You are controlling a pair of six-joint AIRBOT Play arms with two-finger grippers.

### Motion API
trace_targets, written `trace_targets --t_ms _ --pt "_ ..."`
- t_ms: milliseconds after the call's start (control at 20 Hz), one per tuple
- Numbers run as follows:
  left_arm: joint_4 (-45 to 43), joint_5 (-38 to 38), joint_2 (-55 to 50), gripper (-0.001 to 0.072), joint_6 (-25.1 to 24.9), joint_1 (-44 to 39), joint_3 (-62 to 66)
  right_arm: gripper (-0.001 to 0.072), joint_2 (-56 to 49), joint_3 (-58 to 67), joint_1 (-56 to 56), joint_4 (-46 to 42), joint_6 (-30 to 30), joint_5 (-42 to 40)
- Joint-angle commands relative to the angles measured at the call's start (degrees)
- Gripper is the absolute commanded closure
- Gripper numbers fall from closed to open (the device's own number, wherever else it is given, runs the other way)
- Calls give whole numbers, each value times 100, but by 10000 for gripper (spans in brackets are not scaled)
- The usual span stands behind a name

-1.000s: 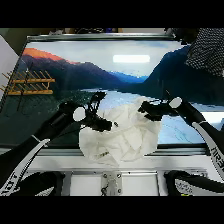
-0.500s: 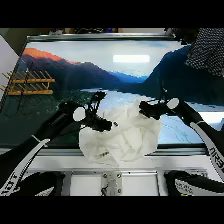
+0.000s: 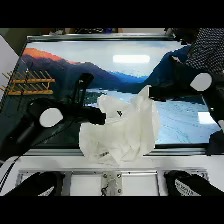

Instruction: Fold the clothes and pants, and hang the long-sleeved shirts on hangers.

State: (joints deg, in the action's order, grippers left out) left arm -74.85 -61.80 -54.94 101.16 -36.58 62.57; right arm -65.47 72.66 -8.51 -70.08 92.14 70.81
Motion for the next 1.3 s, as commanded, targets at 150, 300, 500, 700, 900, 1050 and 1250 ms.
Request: trace_targets --t_ms 150,300,500,700,900,1050,1250 --pt "-11 -98 822 701 879 -402 -1095 698 358 -369 -507 -1281 621 1222" --pt "68 240 584 701 984 -723 -1700 696 190 -1360 -514 -1285 999 -214" --pt "103 496 -280 701 973 -1058 -1657 572 -535 -1615 -509 -1086 1248 -1268" --pt "94 450 -820 701 785 -905 -1377 265 -627 -1596 -398 -811 1241 -1482" --pt "90 350 -872 701 699 -758 -1414 264 -173 -1604 -299 -879 964 -682" --pt "90 293 -870 700 540 -695 -1414 263 107 -1832 -225 -614 721 26" --pt "96 332 -870 700 507 -702 -1414 264 251 -2728 -131 448 955 -162"
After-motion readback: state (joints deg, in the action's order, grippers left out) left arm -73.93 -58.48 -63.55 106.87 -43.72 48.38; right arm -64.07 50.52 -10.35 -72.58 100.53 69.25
